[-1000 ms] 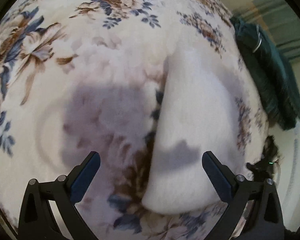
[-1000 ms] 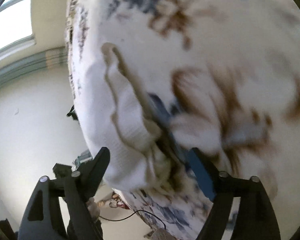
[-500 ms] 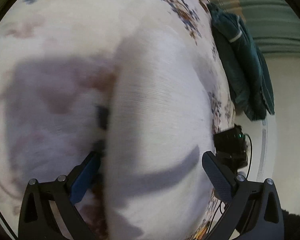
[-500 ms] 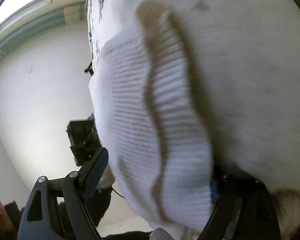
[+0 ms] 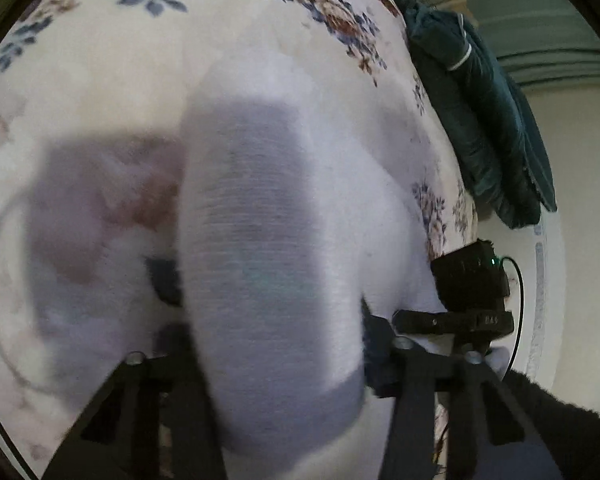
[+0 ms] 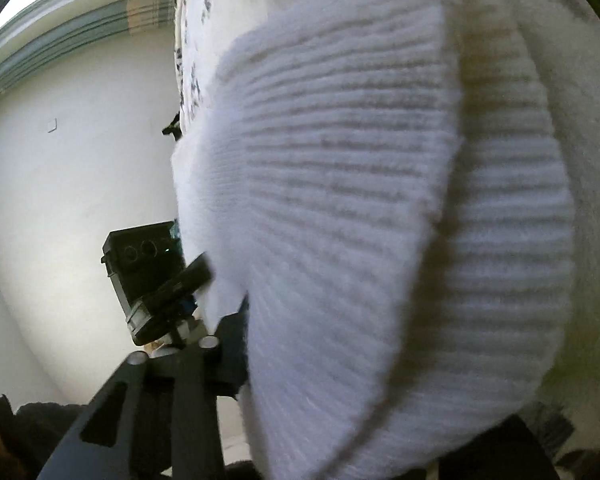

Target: Fold small clothes

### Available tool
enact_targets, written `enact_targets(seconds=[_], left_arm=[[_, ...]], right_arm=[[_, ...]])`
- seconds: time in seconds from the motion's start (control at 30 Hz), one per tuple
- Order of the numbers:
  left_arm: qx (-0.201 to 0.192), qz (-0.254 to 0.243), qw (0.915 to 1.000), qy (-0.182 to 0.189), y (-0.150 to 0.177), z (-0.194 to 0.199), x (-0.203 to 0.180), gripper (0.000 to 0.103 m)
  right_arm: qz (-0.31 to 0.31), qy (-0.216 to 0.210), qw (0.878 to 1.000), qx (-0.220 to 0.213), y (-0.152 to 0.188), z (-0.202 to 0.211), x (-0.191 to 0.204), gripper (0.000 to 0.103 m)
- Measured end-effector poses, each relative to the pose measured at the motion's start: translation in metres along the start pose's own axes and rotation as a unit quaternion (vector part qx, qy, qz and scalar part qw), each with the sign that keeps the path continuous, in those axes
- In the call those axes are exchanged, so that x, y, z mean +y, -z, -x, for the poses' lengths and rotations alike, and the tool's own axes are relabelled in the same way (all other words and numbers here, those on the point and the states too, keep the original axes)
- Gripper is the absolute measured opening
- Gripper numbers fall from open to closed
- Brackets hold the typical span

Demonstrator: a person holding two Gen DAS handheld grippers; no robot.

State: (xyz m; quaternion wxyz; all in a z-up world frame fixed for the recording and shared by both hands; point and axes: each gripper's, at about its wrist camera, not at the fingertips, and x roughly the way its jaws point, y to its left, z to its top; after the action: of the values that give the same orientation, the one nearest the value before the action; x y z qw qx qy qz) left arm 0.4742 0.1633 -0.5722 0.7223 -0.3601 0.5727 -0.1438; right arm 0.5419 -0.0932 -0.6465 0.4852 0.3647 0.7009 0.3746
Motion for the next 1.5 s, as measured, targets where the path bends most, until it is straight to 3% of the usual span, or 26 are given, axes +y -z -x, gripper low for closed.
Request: enact_targets(seconds=[0.23, 0.47, 0.6, 0.83, 1.0, 1.07, 1.2, 1.27, 1.3, 1.33, 1.37, 1.43, 1.5], left_arm=[[0.003, -0.029, 0.9995, -0.009, -0.023, 0.016, -0.02, 0.036], [-0.004, -0.068, 0.9977, 0.0, -0.096, 0.018, -0.059, 0.036], [-0.015, -0.092, 0.9956, 0.002, -0.162, 0.009, -0.077, 0.036], [-0.037, -0.123, 0.9918, -0.003, -0.281, -0.026, -0.085, 0.036], [-0.022, -0.109, 0.9937, -0.011, -0.336, -0.064, -0.071, 0.037], [-0.007, -0.102, 0.9943, -0.029, -0.349, -0.079, -0.063, 0.041], [0.02, -0.071, 0.9966, -0.036, -0.357, -0.096, -0.046, 0.048], [0.027, -0.071, 0.9961, -0.044, -0.355, -0.092, -0.047, 0.058], [0.029, -0.072, 0.9954, -0.057, -0.354, -0.09, -0.048, 0.06], [0.025, -0.075, 0.9943, -0.071, -0.353, -0.085, -0.05, 0.062], [0.019, -0.079, 0.9932, -0.084, -0.352, -0.08, -0.052, 0.068], [-0.001, -0.094, 0.9861, -0.137, -0.346, -0.067, -0.057, 0.08], [-0.024, -0.121, 0.9752, -0.184, -0.334, -0.055, -0.063, 0.088]], right_arm=[[0.023, 0.011, 0.998, -0.051, 0.007, 0.016, 0.03, 0.028], [0.019, 0.0, 0.994, -0.109, -0.021, 0.056, 0.069, 0.028], [0.031, 0.008, 0.99, -0.136, -0.069, 0.079, 0.099, 0.028], [0.045, 0.01, 0.983, -0.175, -0.19, 0.112, 0.124, 0.028], [0.039, 0.023, 0.981, -0.187, -0.27, 0.121, 0.123, 0.028], [0.033, 0.035, 0.982, -0.183, -0.286, 0.116, 0.126, 0.028], [0.008, 0.08, 0.983, -0.167, -0.313, 0.105, 0.113, 0.029], [0.002, 0.098, 0.982, -0.162, -0.314, 0.103, 0.111, 0.044], [-0.003, 0.13, 0.979, -0.157, -0.314, 0.104, 0.114, 0.05], [-0.003, 0.15, 0.977, -0.151, -0.295, 0.106, 0.111, 0.059], [-0.002, 0.188, 0.971, -0.149, -0.289, 0.108, 0.115, 0.068], [0.016, 0.255, 0.954, -0.158, -0.274, 0.112, 0.126, 0.073], [0.043, 0.337, 0.923, -0.18, -0.248, 0.118, 0.143, 0.077]])
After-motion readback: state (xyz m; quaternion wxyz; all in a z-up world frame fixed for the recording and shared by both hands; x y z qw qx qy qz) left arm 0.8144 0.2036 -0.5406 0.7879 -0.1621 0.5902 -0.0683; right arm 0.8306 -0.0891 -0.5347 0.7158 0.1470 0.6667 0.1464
